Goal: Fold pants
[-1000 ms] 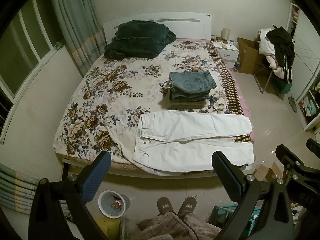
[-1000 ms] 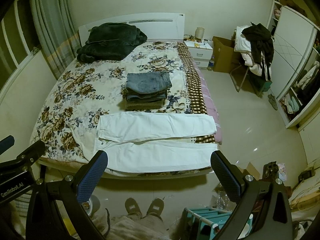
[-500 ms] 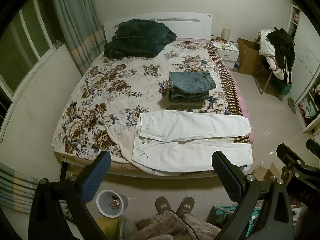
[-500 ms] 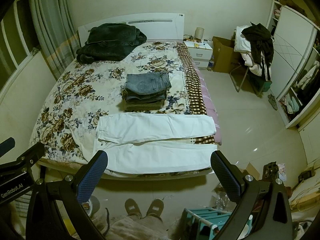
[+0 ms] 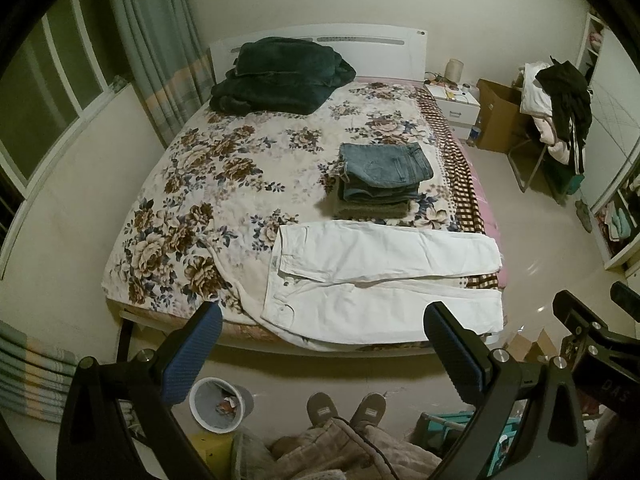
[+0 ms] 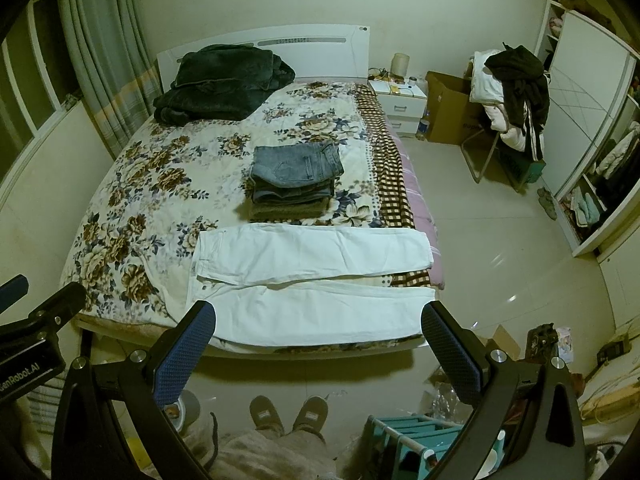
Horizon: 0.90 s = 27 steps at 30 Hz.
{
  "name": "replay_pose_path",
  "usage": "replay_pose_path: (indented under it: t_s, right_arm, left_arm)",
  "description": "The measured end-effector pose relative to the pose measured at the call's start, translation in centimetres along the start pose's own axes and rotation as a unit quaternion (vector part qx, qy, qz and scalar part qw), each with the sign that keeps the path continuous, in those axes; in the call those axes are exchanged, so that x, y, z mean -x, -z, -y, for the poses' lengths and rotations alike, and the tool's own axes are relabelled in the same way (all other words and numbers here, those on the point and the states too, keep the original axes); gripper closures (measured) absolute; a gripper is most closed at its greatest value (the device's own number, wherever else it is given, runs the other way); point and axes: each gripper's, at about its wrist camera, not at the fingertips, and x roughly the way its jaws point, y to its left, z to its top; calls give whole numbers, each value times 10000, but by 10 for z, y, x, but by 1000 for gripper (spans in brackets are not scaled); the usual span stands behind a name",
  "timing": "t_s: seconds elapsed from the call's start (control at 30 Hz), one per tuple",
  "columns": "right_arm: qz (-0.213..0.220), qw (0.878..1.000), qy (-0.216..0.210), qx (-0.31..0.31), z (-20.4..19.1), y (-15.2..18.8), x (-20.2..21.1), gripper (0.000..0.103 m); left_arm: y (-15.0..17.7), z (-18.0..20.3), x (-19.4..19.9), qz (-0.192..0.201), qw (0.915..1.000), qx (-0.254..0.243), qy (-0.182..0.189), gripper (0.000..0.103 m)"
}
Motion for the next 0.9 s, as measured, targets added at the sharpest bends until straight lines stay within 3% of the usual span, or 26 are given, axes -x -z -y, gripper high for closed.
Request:
replay_pose_path:
  t_s: [0.47,0.7,0.9]
  right_arm:
    - [-59,10000,-25,10,-1,3,0,0]
    - [-118,9998,11,-147,1,3,-19,0]
    - [-79,9986,279,-433,1,-12,-65,0]
  left_arm:
    - [4,-1,-4,3,10000,25,9,0]
    - [7,1,-12,65,10000,-15,13,0]
    - [-25,-13,-65,214,9998,53,-6,0]
